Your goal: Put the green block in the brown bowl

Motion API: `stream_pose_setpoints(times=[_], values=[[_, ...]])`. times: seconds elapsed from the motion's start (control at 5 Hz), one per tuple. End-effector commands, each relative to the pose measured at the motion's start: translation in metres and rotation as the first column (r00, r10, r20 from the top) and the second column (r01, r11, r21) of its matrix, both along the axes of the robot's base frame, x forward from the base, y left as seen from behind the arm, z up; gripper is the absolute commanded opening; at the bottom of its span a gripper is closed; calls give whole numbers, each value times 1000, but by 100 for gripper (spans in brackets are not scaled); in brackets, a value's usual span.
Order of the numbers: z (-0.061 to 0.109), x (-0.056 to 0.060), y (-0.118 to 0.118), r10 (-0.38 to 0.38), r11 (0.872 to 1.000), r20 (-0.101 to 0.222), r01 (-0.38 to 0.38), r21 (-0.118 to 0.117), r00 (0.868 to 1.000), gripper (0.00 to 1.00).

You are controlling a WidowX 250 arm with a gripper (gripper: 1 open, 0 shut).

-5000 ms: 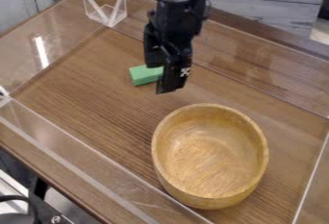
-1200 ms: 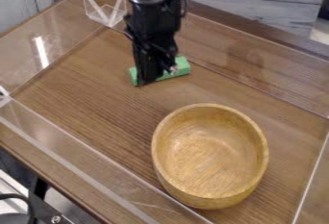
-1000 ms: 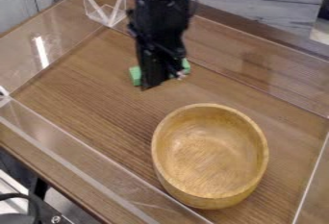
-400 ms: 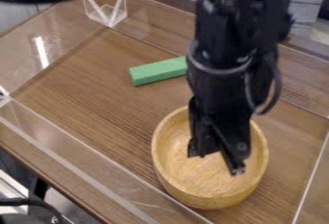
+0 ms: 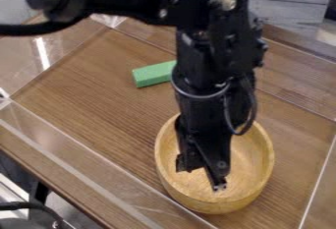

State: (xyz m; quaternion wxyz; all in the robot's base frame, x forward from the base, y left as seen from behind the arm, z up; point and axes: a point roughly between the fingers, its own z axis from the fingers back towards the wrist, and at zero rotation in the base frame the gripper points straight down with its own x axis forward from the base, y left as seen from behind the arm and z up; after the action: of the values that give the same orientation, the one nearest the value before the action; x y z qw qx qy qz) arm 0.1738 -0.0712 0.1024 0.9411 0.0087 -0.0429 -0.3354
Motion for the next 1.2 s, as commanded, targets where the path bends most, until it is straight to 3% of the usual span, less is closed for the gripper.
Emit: stream_pose_setpoints(times=[0.0, 1.0], values=[[2, 6, 0, 15, 999, 32, -14, -35, 999, 0], [-16, 11, 6, 81, 986, 2, -80, -143, 997, 0]])
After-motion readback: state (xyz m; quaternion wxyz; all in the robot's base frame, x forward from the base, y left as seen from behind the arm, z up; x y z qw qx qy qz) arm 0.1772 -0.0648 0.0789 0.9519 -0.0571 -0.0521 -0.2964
